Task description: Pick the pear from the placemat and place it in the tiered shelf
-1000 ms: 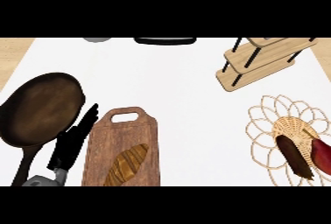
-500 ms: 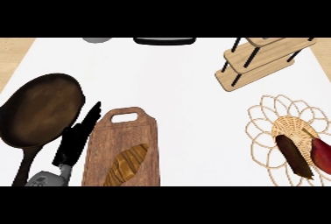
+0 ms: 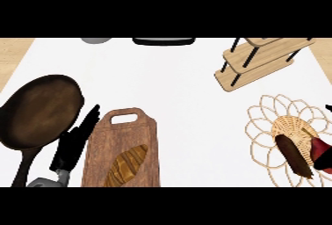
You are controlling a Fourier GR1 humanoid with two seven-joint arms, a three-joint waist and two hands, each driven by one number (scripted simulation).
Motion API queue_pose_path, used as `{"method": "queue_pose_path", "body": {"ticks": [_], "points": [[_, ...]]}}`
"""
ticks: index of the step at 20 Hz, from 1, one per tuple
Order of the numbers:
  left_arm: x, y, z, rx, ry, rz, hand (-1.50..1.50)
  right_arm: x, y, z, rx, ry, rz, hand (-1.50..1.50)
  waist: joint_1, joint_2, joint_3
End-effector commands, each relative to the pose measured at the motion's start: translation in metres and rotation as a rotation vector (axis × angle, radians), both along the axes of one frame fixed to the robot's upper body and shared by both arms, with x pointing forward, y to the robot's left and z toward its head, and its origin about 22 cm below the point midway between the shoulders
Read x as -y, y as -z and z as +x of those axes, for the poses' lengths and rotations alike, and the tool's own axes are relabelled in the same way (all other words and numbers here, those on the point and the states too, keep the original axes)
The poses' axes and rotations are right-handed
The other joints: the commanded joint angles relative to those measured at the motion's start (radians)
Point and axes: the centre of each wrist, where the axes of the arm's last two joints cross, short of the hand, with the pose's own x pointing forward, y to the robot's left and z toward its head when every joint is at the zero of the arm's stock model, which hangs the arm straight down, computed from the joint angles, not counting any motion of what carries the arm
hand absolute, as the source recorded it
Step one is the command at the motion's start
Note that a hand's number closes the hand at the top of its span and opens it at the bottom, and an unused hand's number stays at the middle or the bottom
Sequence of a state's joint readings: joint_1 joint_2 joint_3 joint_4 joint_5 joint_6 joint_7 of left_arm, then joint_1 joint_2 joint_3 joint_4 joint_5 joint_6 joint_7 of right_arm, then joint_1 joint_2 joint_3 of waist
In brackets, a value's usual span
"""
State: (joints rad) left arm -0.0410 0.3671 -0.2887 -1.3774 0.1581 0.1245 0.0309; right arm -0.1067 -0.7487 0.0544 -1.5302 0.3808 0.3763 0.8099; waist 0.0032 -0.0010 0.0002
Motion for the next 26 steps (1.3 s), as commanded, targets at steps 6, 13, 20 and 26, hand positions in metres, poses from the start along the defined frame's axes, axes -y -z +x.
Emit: {"method": "queue_pose_path", "body": {"ticks": [6,13,20,26], "points": [[-0.006,0.005,-0.008,-0.017,-0.002,-0.009,0.0,-0.008,0.023,0.001,-0.007,0.027,-0.115,-1.5,-0.001,0.001,0.0],[-0.013,0.007,0.01,0.001,-0.013,0.018,0.0,-0.006,0.032,-0.015,-0.05,0.022,-0.135,-1.5,-0.005,0.001,0.0],[-0.01,0.011,-0.008,-0.019,0.006,0.0,0.0,-0.002,0.057,-0.007,-0.068,0.026,-0.152,-1.5,-0.002,0.001,0.0],[-0.008,-0.004,0.009,-0.024,0.002,0.009,0.0,0.016,0.058,0.007,-0.085,0.025,-0.147,-1.5,-0.002,0.001,0.0]]}}
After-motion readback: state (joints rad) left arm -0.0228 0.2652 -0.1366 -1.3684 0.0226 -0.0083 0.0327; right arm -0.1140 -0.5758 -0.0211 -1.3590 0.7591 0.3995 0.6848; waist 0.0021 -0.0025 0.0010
